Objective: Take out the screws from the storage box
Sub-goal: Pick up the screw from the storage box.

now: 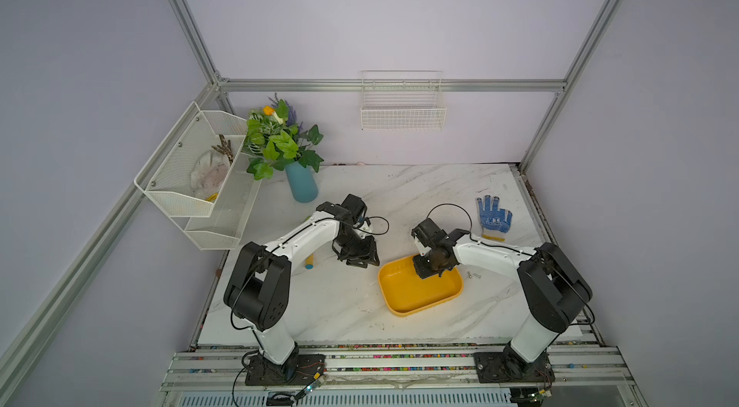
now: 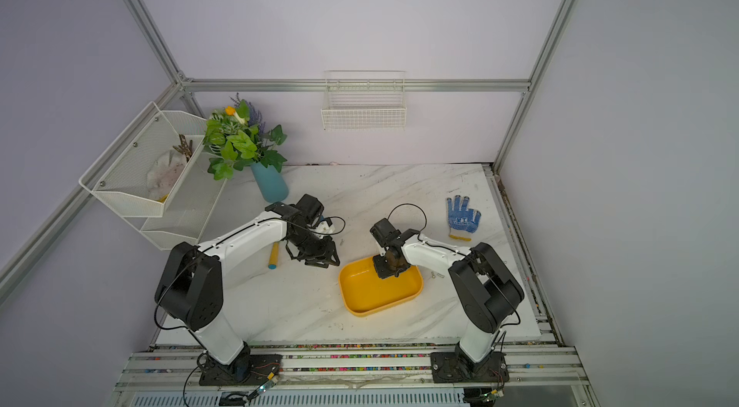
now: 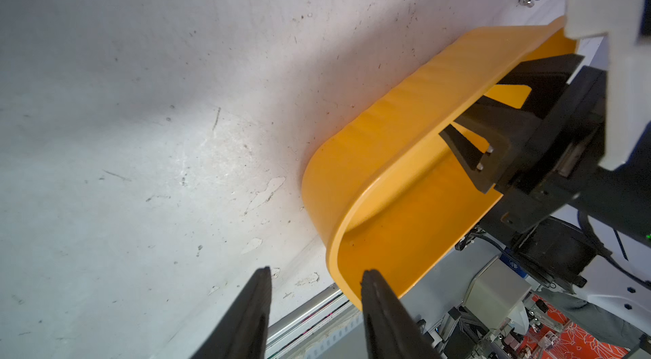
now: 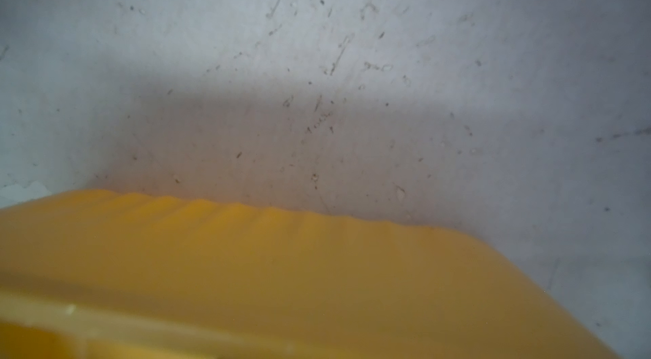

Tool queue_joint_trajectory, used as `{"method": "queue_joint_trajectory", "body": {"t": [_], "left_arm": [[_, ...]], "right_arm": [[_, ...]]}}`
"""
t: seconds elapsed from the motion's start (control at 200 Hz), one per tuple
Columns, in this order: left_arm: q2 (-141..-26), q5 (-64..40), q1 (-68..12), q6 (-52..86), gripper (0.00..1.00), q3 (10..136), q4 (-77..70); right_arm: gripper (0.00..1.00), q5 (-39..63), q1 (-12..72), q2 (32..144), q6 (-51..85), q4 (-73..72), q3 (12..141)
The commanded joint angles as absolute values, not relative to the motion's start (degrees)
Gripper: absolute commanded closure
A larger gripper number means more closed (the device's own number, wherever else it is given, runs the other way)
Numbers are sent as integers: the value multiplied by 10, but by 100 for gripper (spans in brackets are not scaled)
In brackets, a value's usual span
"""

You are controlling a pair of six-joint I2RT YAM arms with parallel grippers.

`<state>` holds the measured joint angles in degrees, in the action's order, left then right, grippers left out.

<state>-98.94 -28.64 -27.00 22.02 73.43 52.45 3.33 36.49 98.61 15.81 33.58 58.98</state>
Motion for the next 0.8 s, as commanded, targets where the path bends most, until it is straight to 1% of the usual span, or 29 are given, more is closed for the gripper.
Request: {"method": "queue_joint_trajectory", "body": {"t": [0.0, 0.27, 0.49, 0.59, 0.765, 0.795], "left_arm": [[-988, -290, -270, 219, 53, 707, 529], [-987, -292, -271, 215, 53, 708, 534], [-991, -295, -272, 210, 53, 715, 544], [-989, -293, -272, 206, 53, 719, 550], [-988, -292, -272, 205, 53, 715, 553], [-987, -291, -272, 206, 53, 715, 553]], "right_arm": [[63, 23, 368, 997, 189, 328, 600], [63, 2, 370, 991, 211, 306, 598], [62, -44, 371, 1014, 217, 313, 610], [64, -44, 371, 1017, 209, 311, 603], [72, -46, 371, 1010, 197, 313, 590], [75, -45, 371, 1007, 195, 313, 586]]}}
